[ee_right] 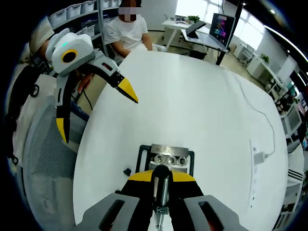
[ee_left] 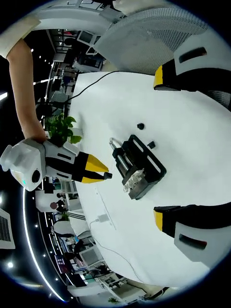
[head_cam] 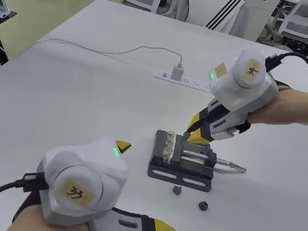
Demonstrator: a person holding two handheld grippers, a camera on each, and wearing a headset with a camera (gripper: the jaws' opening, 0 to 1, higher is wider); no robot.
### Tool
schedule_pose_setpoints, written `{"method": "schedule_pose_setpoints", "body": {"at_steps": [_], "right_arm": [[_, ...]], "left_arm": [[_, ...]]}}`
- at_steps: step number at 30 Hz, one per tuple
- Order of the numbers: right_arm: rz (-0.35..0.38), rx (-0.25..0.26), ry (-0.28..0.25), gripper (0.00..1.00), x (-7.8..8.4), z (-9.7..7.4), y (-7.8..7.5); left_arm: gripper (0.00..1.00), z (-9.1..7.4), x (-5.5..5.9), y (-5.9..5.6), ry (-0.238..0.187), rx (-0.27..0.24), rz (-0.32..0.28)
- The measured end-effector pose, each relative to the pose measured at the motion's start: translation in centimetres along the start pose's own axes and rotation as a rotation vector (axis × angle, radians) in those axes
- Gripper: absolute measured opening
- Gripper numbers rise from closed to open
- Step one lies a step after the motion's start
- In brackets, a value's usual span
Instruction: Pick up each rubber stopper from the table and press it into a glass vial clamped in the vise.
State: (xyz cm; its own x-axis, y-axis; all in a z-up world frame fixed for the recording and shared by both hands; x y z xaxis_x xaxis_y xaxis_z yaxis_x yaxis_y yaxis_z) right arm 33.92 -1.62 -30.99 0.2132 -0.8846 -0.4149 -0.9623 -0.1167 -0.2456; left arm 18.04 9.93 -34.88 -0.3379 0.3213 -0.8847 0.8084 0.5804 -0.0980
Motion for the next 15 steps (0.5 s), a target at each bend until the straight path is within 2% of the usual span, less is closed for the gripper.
{"method": "schedule_pose_setpoints", "body": {"at_steps": [5,9,15], "right_arm": [[-0.027,0.004,0.031,0.07,-0.5,0.2,-0.4],[-0.035,-0.004,0.057,0.07,-0.9,0.6,-0.9],[-0.05,-0.025,0.105,0.07,-1.2,1.7,-2.2]], "left_arm": [[0.99,-0.3,0.1,-0.1,-0.007,-0.01,-0.002],[0.99,-0.5,0.3,0.0,0.012,0.0,0.006],[0.99,-0.8,0.3,0.4,0.02,0.01,0.015]]}}
Point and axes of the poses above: the centre of the closed fingertips' face, and the gripper's own axes: z roughly forward along the fingers, y roughly to its left, x roughly out of its underside, the point moved 8 cm from there along -z, roughly backward along the fingers, and after that the axes turned 11 degrees about x, right-handed, at the moved point
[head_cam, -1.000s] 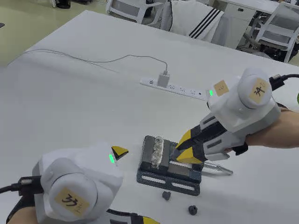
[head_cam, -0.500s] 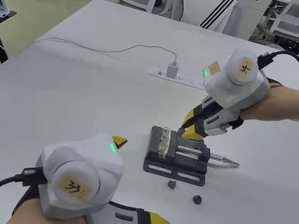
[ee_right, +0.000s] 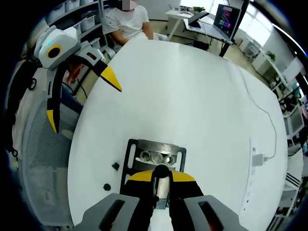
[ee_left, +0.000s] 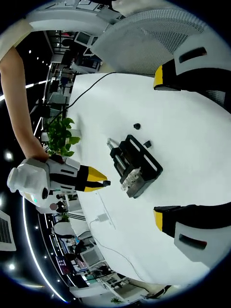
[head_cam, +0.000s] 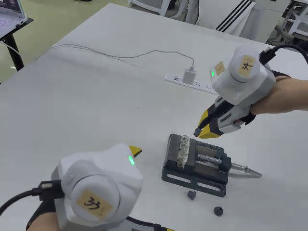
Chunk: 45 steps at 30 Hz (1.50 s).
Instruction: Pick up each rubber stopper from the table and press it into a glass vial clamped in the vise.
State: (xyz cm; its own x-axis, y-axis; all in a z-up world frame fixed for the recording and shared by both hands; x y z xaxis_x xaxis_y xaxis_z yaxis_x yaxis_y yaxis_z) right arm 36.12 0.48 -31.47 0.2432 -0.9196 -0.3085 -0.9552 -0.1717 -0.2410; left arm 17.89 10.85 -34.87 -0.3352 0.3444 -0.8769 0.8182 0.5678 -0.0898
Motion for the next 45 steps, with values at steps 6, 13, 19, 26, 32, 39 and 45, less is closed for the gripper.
{"method": "schedule_pose_setpoints", "body": {"at_steps": [6,13,19,26,32,39,45], "right_arm": [[-0.017,-0.028,0.037,0.07,-0.4,1.1,-0.9],[-0.046,-0.062,0.078,0.07,-0.7,2.1,-1.0],[-0.06,-0.083,0.114,0.06,-0.7,3.0,-0.8],[-0.042,-0.094,0.124,0.06,-1.0,3.4,-0.8],[-0.041,-0.097,0.132,0.06,-1.0,3.7,-0.8],[-0.04,-0.106,0.135,0.06,-0.9,3.9,-0.8],[-0.047,-0.114,0.147,0.06,-1.1,4.2,-1.0]], "left_arm": [[0.99,0.6,-0.1,0.8,-0.007,0.003,-0.008],[0.99,1.2,-0.2,1.3,-0.021,0.004,-0.021],[0.99,1.6,0.2,1.4,-0.009,0.012,-0.024],[0.99,1.6,0.4,1.6,-0.004,0.011,-0.027],[0.99,1.7,0.5,1.7,-0.005,0.014,-0.034],[0.99,1.8,0.8,1.8,-0.003,0.014,-0.044],[0.98,1.8,1.1,1.7,0.002,0.015,-0.05]]}}
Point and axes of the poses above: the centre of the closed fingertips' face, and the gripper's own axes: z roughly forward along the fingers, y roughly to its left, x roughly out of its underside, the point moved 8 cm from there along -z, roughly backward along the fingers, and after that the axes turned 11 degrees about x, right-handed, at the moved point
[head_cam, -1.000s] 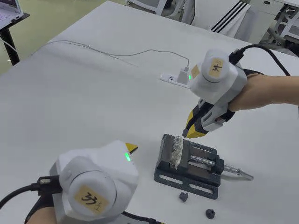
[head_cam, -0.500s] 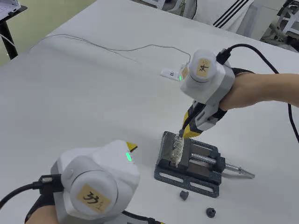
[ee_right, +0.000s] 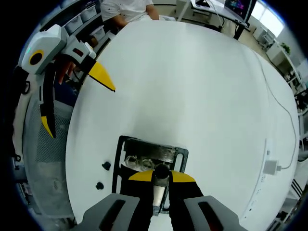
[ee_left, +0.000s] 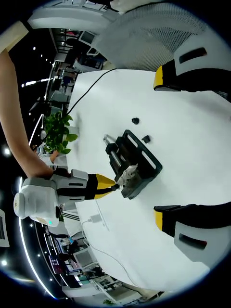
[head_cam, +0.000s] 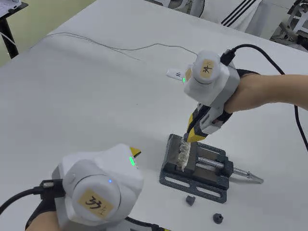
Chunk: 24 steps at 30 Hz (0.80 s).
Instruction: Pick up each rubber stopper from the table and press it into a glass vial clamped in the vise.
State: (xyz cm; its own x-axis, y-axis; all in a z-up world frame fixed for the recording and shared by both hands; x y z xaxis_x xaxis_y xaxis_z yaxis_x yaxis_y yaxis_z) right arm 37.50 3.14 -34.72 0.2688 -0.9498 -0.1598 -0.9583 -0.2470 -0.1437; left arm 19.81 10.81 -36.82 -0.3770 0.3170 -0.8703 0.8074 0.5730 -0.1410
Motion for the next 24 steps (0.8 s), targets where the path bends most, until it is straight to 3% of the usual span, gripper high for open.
{"method": "schedule_pose_setpoints", "body": {"at_steps": [13,24], "right_arm": [[0.022,-0.011,0.003,0.06,0.4,0.6,-1.2],[0.157,-0.032,-0.056,0.06,1.1,0.8,-1.3]], "left_arm": [[0.98,-0.1,0.1,0.2,-0.005,-0.003,-0.006],[0.98,0.0,0.2,0.1,-0.001,0.002,-0.008]]}}
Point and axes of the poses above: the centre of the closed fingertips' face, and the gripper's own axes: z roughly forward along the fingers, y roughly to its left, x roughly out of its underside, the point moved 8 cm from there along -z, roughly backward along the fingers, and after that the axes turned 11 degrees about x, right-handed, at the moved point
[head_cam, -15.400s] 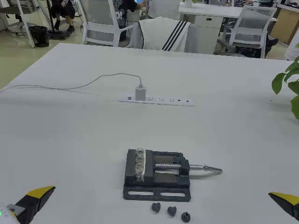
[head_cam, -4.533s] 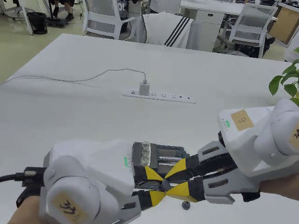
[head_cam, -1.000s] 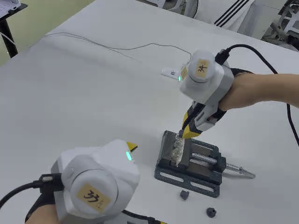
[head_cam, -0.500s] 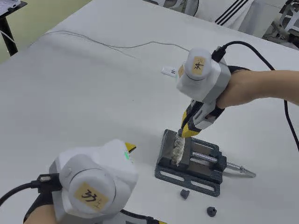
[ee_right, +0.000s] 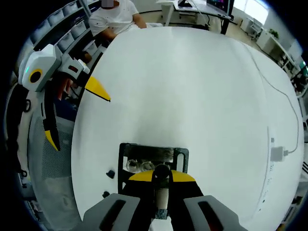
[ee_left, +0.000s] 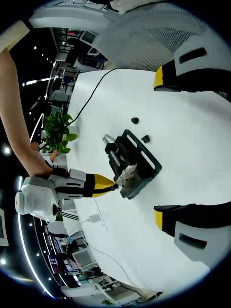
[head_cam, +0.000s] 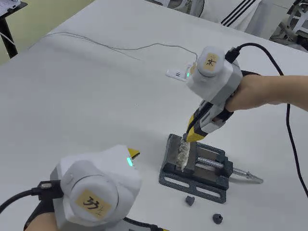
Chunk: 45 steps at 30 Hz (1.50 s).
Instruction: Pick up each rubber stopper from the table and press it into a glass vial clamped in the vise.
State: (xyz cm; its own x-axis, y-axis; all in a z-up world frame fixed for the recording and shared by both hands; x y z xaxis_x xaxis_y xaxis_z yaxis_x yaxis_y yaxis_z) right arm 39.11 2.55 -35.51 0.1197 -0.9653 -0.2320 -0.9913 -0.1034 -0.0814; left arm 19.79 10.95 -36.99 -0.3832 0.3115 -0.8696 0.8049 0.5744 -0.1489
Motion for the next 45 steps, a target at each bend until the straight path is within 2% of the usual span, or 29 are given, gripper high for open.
{"method": "schedule_pose_setpoints", "body": {"at_steps": [12,22,28,34,45], "right_arm": [[0.156,-0.007,-0.112,0.05,1.3,0.1,-0.4],[0.257,0.026,-0.219,0.04,2.4,0.1,0.1],[0.265,0.051,-0.262,0.04,2.6,0.0,0.7],[0.265,0.074,-0.298,0.04,2.3,-0.3,2.0],[0.245,0.081,-0.306,0.04,2.2,-0.5,2.1]], "left_arm": [[0.98,0.1,0.0,-0.1,-0.004,0.002,-0.005],[0.97,0.2,0.0,-0.1,-0.001,0.007,-0.003],[0.97,0.3,0.0,-0.2,0.0,0.01,-0.002],[0.97,0.4,-0.1,-0.2,0.002,0.015,0.0],[0.97,0.5,0.1,-0.3,0.005,0.017,-0.003]]}}
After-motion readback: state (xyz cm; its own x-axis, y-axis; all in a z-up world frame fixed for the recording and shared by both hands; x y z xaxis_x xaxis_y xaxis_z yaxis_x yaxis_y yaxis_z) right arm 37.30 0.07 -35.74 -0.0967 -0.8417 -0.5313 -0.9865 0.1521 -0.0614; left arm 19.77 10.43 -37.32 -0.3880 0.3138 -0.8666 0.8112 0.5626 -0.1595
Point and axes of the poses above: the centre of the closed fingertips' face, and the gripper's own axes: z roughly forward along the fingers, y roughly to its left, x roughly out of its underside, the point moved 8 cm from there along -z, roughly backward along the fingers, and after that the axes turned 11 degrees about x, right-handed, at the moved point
